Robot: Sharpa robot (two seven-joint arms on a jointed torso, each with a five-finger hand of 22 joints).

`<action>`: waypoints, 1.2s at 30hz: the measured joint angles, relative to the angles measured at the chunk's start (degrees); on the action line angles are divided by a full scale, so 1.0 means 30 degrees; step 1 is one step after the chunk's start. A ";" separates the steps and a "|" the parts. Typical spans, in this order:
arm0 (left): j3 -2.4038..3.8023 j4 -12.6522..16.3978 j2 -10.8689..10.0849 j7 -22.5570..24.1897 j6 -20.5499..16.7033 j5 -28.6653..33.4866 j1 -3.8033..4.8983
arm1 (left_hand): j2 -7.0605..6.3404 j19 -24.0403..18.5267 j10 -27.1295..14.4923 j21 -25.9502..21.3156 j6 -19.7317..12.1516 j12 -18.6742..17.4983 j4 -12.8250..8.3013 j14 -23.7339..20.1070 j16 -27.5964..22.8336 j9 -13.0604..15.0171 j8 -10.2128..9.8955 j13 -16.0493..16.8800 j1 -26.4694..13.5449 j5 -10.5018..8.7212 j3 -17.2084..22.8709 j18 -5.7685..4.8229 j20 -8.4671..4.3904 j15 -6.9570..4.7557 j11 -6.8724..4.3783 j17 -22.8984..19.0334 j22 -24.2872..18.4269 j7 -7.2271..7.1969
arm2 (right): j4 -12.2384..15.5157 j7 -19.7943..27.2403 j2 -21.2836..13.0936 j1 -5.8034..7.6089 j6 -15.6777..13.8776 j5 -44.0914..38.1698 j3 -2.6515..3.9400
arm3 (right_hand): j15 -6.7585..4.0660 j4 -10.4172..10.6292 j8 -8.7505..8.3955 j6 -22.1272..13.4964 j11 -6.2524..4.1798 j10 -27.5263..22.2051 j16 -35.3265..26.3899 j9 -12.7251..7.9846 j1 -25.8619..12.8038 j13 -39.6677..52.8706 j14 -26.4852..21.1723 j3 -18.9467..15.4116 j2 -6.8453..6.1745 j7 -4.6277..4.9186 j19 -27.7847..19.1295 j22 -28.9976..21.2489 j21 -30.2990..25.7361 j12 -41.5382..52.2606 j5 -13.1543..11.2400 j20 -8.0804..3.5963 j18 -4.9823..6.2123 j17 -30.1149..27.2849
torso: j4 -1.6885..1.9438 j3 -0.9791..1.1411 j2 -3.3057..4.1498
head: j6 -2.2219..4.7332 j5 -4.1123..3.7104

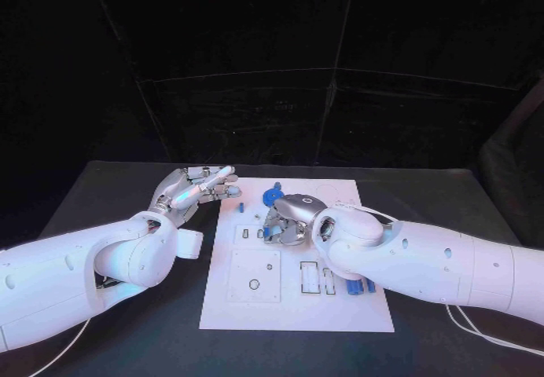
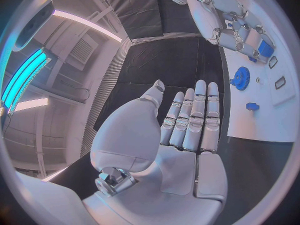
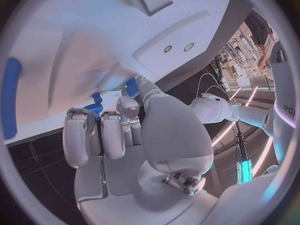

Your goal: Assemble the parts on the task board

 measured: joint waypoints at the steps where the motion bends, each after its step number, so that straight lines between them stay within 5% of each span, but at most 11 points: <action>1: 0.0000 -0.0002 0.0000 -0.0004 0.0002 0.0001 0.0000 | 0.0000 0.0000 0.0000 0.0000 0.0000 0.0000 0.0000 0.0000 0.0000 0.0000 0.0000 0.0000 0.0000 0.0000 0.0000 0.0000 0.0000 0.0000 0.0000 0.0000 0.0000 0.0000 | 0.0003 -0.0031 0.0001 -0.0004 0.0046 -0.0024 0.0000 | 0.0001 0.0022 -0.0036 -0.0135 0.0060 -0.0060 0.0000 -0.0008 -0.0153 -0.0073 0.0000 -0.0016 -0.0019 0.0017 -0.0041 0.0000 0.0000 -0.0125 0.0007 0.0040 0.0000 -0.0001 | 0.0000 0.0000 0.0000 | -0.0004 -0.0002; 8: 0.0000 -0.0007 0.0001 -0.0028 0.0015 0.0006 0.0000 | 0.0000 -0.0001 0.0000 0.0000 0.0000 0.0000 0.0001 0.0001 0.0000 0.0000 0.0000 0.0000 0.0000 0.0000 0.0000 0.0000 0.0001 0.0000 0.0000 -0.0001 0.0002 0.0000 | 0.0065 -0.0242 0.0014 -0.0008 0.0189 -0.0247 0.0012 | 0.0000 0.0246 -0.0282 -0.0569 0.0166 -0.0295 -0.0082 -0.0080 -0.0584 -0.0460 0.0000 -0.0089 -0.0564 0.0226 -0.0142 0.0001 0.0000 -0.0528 0.0169 0.0142 0.0002 -0.0002 | 0.0000 0.0000 0.0000 | -0.0011 -0.0016; 19: 0.0000 -0.0011 -0.0010 -0.0059 0.0031 0.0011 0.0000 | 0.0000 -0.0002 0.0000 0.0000 0.0000 0.0000 -0.0054 0.0000 0.0000 0.0000 0.0000 0.0000 0.0000 0.0000 -0.0056 0.0000 0.0003 0.0000 0.0000 -0.0003 0.0004 0.0000 | 0.0126 -0.0574 0.0031 -0.0016 0.0154 -0.0511 0.0009 | 0.0143 0.0352 -0.0386 -0.0795 0.0273 -0.0539 -0.0197 0.0012 -0.0787 -0.0853 -0.0001 -0.0197 -0.0805 0.0212 -0.0209 0.0000 -0.0094 -0.1077 0.0169 0.0209 0.0001 -0.0003 | 0.0002 0.0000 0.0000 | -0.0018 -0.0033; 24: 0.0000 -0.0011 -0.0011 -0.0072 0.0039 0.0012 0.0000 | 0.0000 0.0063 0.0000 0.0000 0.0000 0.0000 -0.0054 0.0000 0.0000 0.0001 0.0000 0.0000 0.0000 0.0000 -0.0056 0.0001 0.0071 0.0000 0.0000 -0.0004 0.0004 0.0000 | 0.0144 -0.0712 0.0027 -0.0038 0.0010 -0.0567 -0.0008 | 0.0143 0.0674 -0.0508 -0.1270 0.0337 -0.1010 -0.0218 -0.0046 -0.1297 -0.1547 -0.0001 -0.0413 -0.1314 0.0305 -0.0275 0.0000 -0.0188 -0.1902 0.0169 0.0275 0.0001 -0.0003 | 0.0002 0.0002 -0.0004 | -0.0029 -0.0040; 29: 0.0000 -0.0012 -0.0011 -0.0085 0.0047 0.0013 0.0000 | 0.0000 0.0063 0.0000 0.0000 0.0000 0.0000 -0.0054 0.0000 0.0000 0.0000 0.0000 0.0000 0.0000 0.0000 -0.0056 0.0002 0.0071 0.0000 0.0000 -0.0005 0.0005 0.0000 | 0.0212 -0.0886 0.0003 -0.0107 -0.0322 -0.0595 -0.0047 | 0.0409 0.1793 -0.0509 -0.2279 0.0583 -0.1258 -0.0395 -0.0065 -0.1997 -0.1971 -0.0003 -0.1610 -0.2015 0.0516 -0.0450 0.0000 -0.0286 -0.2199 0.0368 0.0450 0.0000 -0.0004 | 0.0002 0.0007 -0.0004 | -0.0002 -0.0049; 34: 0.0000 -0.0054 -0.0008 -0.0112 0.0058 0.0014 0.0000 | 0.0001 0.0098 0.0000 0.0000 0.0008 -0.0073 -0.0070 0.0039 0.0000 0.0000 0.0000 0.0000 0.0000 0.0000 -0.0040 0.0002 0.0037 -0.0007 0.0000 0.0004 0.0006 -0.0007 | 0.0437 -0.0958 -0.0123 -0.0154 -0.1148 -0.0600 -0.0071 | 0.0551 0.3043 -0.0508 -0.2908 0.0712 -0.1386 -0.0482 -0.0063 -0.1731 -0.2129 0.0000 -0.3650 -0.2150 0.0767 -0.0516 -0.0001 -0.0366 -0.2198 0.1327 0.0516 0.0001 -0.0004 | 0.0004 0.0013 -0.0004 | 0.0009 -0.0079; 36: -0.0001 -0.0094 -0.0005 -0.0171 0.0055 -0.0019 0.0000 | 0.0122 0.0975 0.0219 0.0305 0.0178 -0.0073 -0.0245 0.1247 0.0370 0.0000 0.0000 0.0000 -0.0121 0.0000 -0.0035 -0.0001 -0.0263 -0.0273 -0.0219 0.0347 0.0102 -0.0178 | 0.0746 -0.0897 -0.0354 -0.0155 -0.1680 -0.0595 -0.0070 | 0.0551 0.3590 -0.0508 -0.3029 0.0818 -0.1494 -0.0545 -0.0048 -0.1270 -0.2171 0.0000 -0.4401 -0.2105 0.0732 -0.0517 0.0000 -0.0366 -0.2197 0.1695 0.0517 0.0001 -0.0004 | 0.0004 0.0022 -0.0004 | 0.0011 -0.0086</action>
